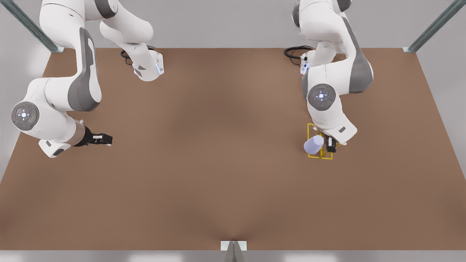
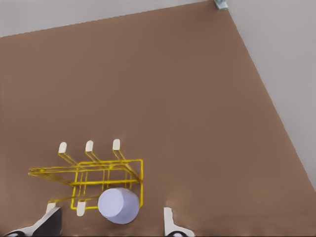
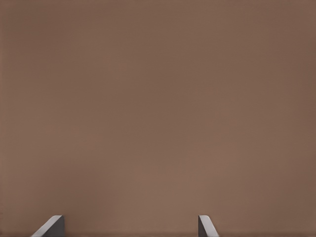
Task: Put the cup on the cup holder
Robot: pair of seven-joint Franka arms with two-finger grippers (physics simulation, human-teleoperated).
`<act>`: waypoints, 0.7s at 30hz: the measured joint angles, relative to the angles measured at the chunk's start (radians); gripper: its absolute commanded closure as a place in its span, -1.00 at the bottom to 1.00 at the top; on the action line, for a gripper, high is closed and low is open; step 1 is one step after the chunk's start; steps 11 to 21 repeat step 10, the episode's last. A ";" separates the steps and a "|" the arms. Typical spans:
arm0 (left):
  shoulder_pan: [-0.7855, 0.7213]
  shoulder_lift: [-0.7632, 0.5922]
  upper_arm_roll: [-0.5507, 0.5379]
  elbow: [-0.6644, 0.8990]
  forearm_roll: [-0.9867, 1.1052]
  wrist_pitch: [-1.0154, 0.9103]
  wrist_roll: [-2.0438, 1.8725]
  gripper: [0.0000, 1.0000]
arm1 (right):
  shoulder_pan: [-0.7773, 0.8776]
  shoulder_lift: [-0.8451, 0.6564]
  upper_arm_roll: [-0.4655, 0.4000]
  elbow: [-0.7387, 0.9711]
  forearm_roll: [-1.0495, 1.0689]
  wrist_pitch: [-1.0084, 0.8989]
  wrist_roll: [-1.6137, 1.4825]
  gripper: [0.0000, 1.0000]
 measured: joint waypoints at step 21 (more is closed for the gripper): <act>0.833 -0.280 -0.944 0.009 0.111 -0.214 0.651 -1.00 | 0.001 0.000 0.001 0.000 0.002 0.001 0.009 -1.00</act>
